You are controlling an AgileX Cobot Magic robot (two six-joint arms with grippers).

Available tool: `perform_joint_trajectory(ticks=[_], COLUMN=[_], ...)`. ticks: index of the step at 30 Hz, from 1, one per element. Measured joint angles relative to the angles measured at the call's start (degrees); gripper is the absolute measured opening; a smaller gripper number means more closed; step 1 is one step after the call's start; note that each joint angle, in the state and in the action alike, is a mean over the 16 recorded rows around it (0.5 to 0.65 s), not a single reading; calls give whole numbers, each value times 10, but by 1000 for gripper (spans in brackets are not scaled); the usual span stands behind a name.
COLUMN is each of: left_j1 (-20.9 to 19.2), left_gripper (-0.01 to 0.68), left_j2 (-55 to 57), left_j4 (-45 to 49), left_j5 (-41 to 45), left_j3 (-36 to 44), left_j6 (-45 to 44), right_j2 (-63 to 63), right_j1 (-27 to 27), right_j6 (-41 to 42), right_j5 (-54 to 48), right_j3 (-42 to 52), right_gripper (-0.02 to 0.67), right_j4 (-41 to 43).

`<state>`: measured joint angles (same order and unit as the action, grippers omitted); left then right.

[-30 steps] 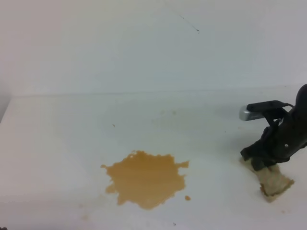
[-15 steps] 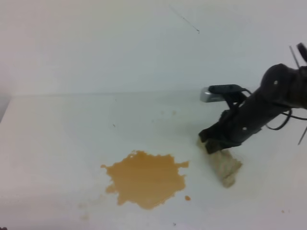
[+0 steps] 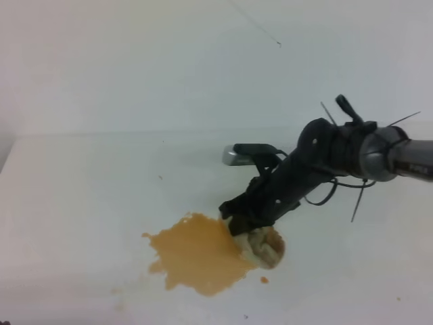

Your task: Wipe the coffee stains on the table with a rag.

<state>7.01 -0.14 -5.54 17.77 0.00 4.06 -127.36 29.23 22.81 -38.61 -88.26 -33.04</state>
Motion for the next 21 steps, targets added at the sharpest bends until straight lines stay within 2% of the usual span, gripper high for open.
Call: perform_joint_trajectory(ticks=[11,21], left_j1=[0,0], left_gripper=[-3,-3], left_j2=[1,1], left_j4=[0,0], left_j5=[0,0], left_j3=[0,0], left_j6=[0,0], right_j2=[-51,-75], right_j1=[44,58], right_j6=[0,-1], right_j5=[-6,-46], right_j3=[-84,-141], right_gripper=[22,22], right_j4=[-40,-52])
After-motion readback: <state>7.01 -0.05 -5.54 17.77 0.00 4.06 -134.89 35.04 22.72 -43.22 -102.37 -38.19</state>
